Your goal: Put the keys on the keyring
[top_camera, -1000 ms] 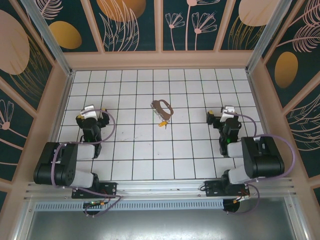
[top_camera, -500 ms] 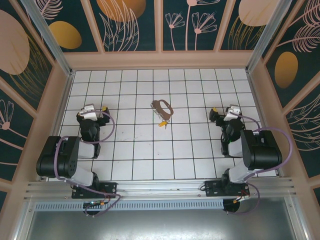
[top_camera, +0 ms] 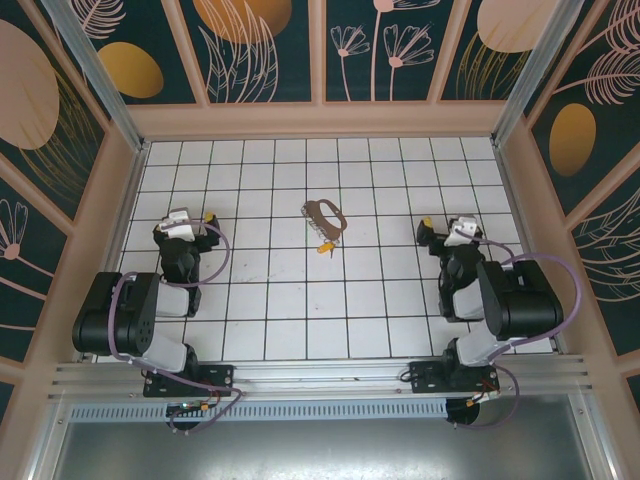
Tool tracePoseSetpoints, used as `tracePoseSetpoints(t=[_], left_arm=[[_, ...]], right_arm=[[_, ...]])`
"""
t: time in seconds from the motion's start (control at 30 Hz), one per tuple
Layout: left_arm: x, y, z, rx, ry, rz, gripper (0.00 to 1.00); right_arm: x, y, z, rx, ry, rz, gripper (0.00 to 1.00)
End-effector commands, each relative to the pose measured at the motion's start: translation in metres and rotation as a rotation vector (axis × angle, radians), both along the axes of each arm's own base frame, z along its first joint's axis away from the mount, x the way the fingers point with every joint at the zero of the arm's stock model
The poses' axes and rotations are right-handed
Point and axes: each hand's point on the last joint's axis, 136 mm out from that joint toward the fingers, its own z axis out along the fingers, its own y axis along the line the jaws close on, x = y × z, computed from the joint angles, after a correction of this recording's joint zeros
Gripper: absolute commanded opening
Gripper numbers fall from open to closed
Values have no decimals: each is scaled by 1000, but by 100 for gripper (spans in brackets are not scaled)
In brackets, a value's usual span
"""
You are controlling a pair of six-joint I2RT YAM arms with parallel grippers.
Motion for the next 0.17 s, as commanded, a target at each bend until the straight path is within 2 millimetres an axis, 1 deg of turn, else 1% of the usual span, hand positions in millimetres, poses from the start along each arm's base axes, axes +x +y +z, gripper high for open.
tracePoseSetpoints(t=[0.0,0.13], left_arm=[[3,0,11,3,-48,-9,99],[3,0,11,3,-47,-8,99]], right_arm=[[12,-2,6,29,-3,25,99],[8,1,8,14,-20,25,99]])
